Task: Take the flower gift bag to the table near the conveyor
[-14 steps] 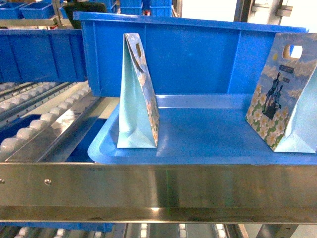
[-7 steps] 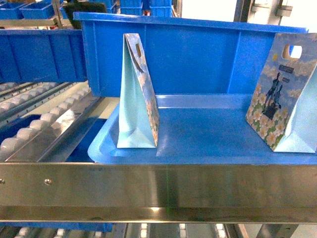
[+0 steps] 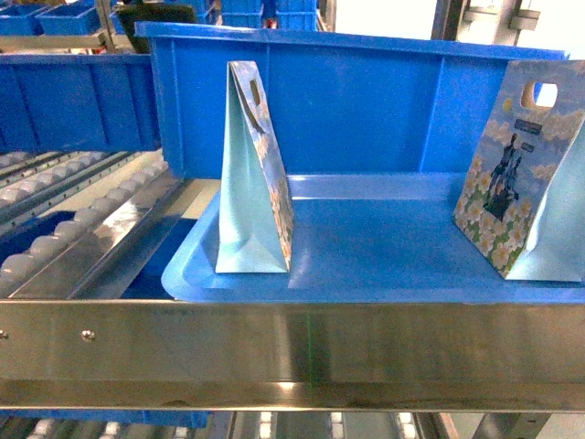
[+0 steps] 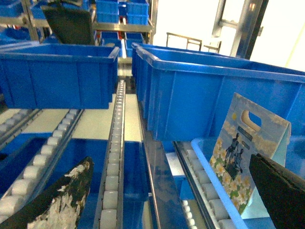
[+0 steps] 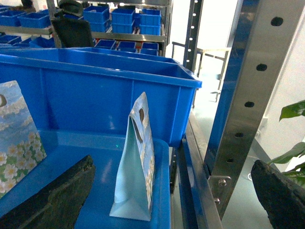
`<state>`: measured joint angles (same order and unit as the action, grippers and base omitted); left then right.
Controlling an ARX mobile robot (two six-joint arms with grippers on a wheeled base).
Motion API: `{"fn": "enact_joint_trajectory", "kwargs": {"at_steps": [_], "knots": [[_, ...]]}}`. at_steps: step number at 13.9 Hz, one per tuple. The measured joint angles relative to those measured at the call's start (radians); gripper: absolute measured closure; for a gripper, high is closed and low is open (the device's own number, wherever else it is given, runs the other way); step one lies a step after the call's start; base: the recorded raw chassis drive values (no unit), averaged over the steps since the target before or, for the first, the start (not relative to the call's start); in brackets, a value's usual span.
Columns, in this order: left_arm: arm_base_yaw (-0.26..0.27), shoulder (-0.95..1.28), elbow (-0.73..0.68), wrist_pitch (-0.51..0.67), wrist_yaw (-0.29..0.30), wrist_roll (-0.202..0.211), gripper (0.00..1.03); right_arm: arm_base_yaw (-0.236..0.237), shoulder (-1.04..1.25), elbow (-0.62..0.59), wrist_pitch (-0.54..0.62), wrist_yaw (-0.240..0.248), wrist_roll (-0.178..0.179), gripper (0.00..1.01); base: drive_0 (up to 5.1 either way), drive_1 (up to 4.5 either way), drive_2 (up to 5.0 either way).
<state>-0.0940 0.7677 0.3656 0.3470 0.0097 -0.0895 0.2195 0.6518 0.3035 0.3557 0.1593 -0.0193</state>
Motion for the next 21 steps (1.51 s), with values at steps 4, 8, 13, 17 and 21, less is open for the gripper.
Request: {"fn": "enact_joint_trajectory", "kwargs": {"at_steps": [4,8,13,17,21], "knots": [[-0.035,0.367,0.346,-0.063,0.012,-0.034,0.05,-0.032,0.352,0.285,-0.049,-0.019,0.0,0.03,0.0,0.0,0.0],[-0.047,0.384,0.374,-0.089,-0.007,-0.007,0.05,-0.056,0.352,0.288,0.017,0.04,-0.054,0.03,0.0,0.0,0.0],[-0.047,0.384,0.374,-0.09,-0.007,-0.007,0.05,-0.056,0.356,0.289,0.007,0.04,-0.06,0.03,0.0,0.0,0.0],[-0.047,0.384,0.374,-0.09,-0.007,-0.007,0.05,-0.007,0.472,0.39,-0.069,0.035,-0.048,0.03,0.0,0.0,0.0],[-0.047,0.384,0.374,-0.09,-0.007,-0.007,0.05,0.017,0.613,0.536,-0.155,0.031,-0.032,0.03,0.0,0.0,0.0]]}}
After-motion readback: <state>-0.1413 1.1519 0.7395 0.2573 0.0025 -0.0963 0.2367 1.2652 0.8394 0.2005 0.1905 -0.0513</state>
